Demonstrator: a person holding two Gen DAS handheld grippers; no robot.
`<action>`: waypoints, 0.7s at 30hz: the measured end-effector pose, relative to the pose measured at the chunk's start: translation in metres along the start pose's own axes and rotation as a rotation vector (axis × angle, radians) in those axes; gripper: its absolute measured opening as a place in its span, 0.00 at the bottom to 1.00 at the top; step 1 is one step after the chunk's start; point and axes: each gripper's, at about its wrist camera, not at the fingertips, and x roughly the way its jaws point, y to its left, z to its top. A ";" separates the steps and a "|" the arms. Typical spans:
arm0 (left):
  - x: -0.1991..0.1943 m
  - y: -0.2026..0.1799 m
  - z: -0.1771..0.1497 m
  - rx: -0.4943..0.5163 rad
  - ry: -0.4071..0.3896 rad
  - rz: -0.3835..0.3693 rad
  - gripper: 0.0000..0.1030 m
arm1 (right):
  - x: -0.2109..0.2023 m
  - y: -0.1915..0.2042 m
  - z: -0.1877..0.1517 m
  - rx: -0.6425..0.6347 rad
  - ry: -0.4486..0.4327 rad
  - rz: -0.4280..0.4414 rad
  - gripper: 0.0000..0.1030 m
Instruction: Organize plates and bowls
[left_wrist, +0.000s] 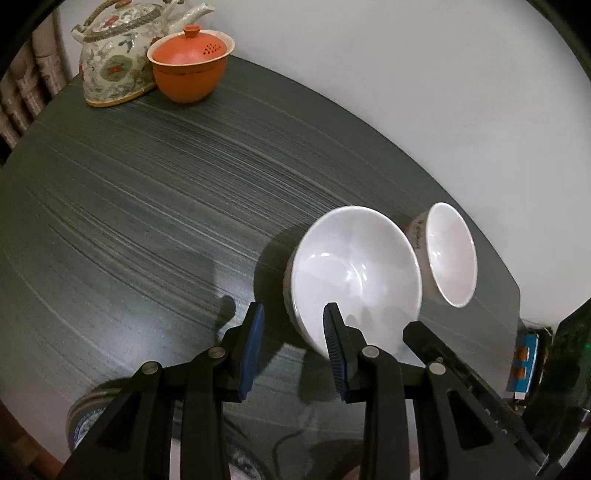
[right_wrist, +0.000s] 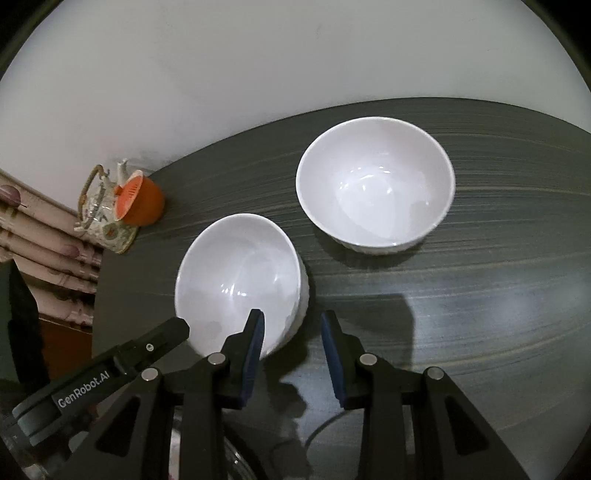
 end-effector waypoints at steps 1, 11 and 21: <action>0.004 0.000 0.001 0.001 0.001 0.007 0.29 | 0.004 0.000 0.001 0.001 0.004 -0.001 0.32; 0.030 0.004 0.016 -0.001 -0.011 0.043 0.20 | 0.025 -0.002 0.008 0.005 -0.005 -0.034 0.31; 0.049 -0.006 0.013 0.024 0.007 0.035 0.09 | 0.029 -0.005 0.005 0.004 0.002 -0.035 0.16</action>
